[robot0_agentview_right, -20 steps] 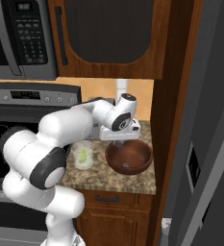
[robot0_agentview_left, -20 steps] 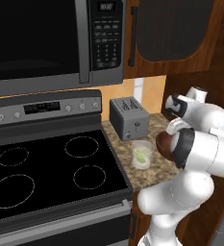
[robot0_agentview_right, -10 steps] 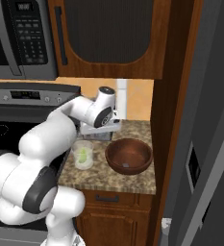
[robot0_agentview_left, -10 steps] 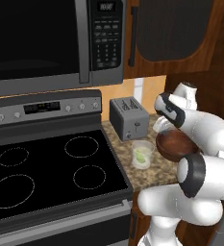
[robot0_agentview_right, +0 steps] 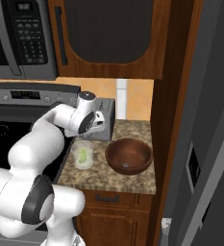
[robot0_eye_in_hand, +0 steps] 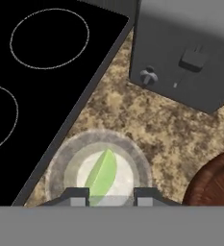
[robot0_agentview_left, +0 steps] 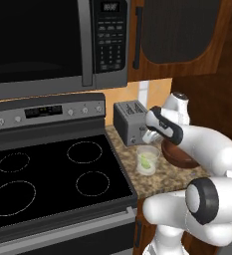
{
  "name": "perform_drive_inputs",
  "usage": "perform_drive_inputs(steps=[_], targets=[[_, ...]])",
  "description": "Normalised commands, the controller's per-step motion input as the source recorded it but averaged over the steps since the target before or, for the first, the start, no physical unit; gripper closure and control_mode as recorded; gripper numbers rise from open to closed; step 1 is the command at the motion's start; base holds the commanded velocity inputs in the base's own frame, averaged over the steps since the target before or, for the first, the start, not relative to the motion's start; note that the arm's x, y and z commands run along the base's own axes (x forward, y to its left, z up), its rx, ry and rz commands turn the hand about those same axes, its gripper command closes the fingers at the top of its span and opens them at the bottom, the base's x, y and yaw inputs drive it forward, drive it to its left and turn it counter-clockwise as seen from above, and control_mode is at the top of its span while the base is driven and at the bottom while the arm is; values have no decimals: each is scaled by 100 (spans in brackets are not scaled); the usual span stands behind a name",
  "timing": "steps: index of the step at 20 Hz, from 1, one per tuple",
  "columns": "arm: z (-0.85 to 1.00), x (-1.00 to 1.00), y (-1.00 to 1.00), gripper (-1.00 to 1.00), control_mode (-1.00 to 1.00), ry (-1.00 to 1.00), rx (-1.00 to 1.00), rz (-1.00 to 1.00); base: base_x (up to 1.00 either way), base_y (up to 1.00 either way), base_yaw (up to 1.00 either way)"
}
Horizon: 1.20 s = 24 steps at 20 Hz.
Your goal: Grab a lemon wedge from the fridge and one ice cube from the ice bowl, and put them in the glass of lemonade.
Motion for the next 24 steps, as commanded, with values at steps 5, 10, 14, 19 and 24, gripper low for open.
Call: perform_drive_inputs(steps=[5,10,14,19,24], targets=[[-49,30,14,100,-100,4,0,0,0,0,0],[-24,19,9,100,-100,2,0,0,0,0,0],[-6,6,2,-100,-100,0,0,0,0,0,0],[0,0,0,-100,-100,0,0,0,0,0,0],[2,0,0,-100,-100,0,0,0,0,0,0]])
